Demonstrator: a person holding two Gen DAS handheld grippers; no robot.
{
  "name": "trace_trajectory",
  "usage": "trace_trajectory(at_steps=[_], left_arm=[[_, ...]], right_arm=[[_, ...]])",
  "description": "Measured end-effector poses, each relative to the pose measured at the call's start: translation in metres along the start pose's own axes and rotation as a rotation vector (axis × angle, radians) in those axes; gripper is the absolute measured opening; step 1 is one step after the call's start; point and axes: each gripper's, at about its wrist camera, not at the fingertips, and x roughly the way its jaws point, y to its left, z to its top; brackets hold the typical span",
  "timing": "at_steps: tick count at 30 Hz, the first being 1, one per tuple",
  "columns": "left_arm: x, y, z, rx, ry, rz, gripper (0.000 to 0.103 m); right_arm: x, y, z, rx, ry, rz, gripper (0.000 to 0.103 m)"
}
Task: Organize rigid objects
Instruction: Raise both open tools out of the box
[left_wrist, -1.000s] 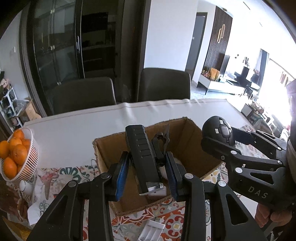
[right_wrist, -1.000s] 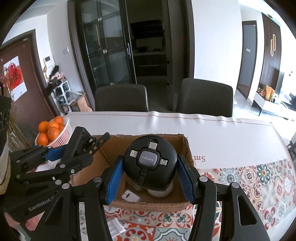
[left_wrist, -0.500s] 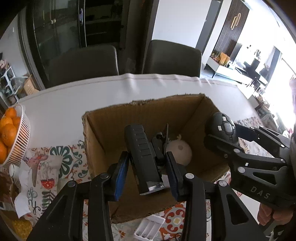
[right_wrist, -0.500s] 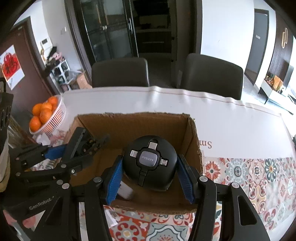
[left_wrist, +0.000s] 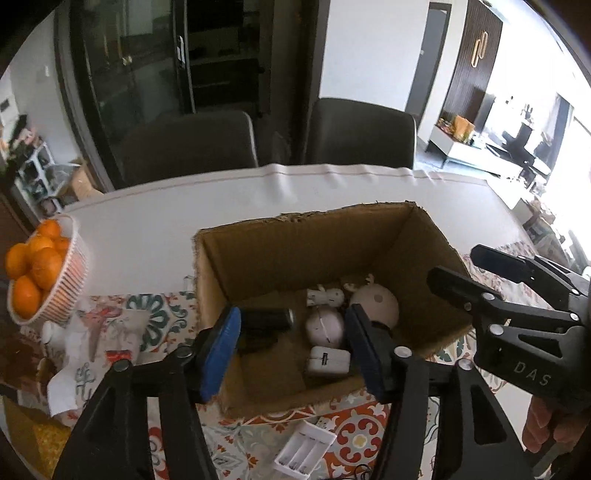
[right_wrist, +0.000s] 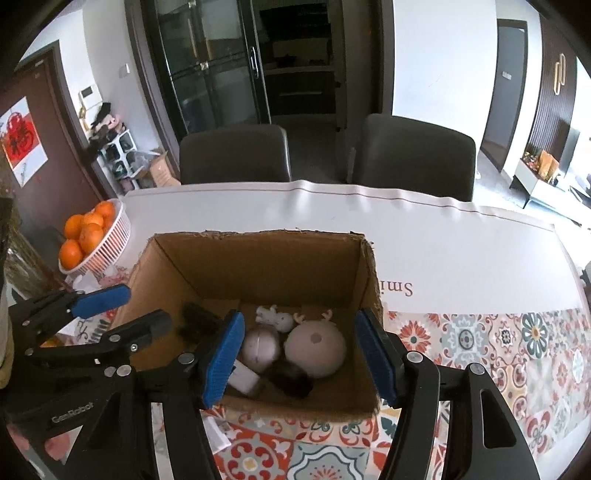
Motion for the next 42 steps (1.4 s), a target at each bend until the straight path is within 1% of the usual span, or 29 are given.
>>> trace_trajectory(at_steps=[2,4,5,6,8,9,13,16,19,25,32,39,42], left_arm=[[-0.01,0.0,-0.004,-0.009,-0.021,0.022,0.064],[-0.02,0.0,-0.009,-0.02,-0.042,0.043,0.07],[-0.025,0.0,-0.011,-0.022,-0.048,0.047,0.07],[-0.03,0.0,-0.014,-0.022,-0.057,0.051,0.071],[-0.04,-0.001,-0.02,-0.022,-0.082,0.079,0.075],[-0.045,-0.001,-0.024,-0.023,-0.098,0.093,0.08],[-0.065,-0.001,-0.04,-0.03,-0.153,0.135,0.086],[-0.077,0.0,-0.052,-0.044,-0.185,0.163,0.088],[-0.084,0.001,-0.065,-0.052,-0.197,0.173,0.089],[-0.092,0.003,-0.092,-0.059,-0.204,0.18,0.089],[-0.09,0.005,-0.118,-0.082,-0.163,0.169,0.089],[-0.086,0.009,-0.137,-0.038,-0.146,0.141,0.089],[-0.086,0.013,-0.141,-0.009,-0.141,0.11,0.089]], right_arm=[[-0.007,0.002,-0.003,0.002,-0.017,-0.005,0.064],[-0.016,0.005,-0.008,-0.001,-0.039,-0.01,0.065],[-0.02,0.006,-0.01,-0.003,-0.047,-0.013,0.066],[-0.025,0.008,-0.013,-0.004,-0.058,-0.014,0.068],[-0.034,0.01,-0.017,-0.005,-0.08,-0.014,0.07],[-0.039,0.011,-0.019,-0.007,-0.093,-0.016,0.071],[-0.058,0.018,-0.031,-0.027,-0.136,-0.026,0.075],[-0.069,0.023,-0.04,-0.037,-0.155,-0.027,0.076],[-0.076,0.026,-0.049,-0.04,-0.168,-0.024,0.077],[-0.082,0.034,-0.07,-0.054,-0.163,-0.007,0.077],[-0.082,0.041,-0.099,-0.033,-0.13,0.019,0.077],[-0.081,0.047,-0.121,-0.003,-0.109,0.0,0.077],[-0.082,0.051,-0.129,0.021,-0.107,-0.023,0.077]])
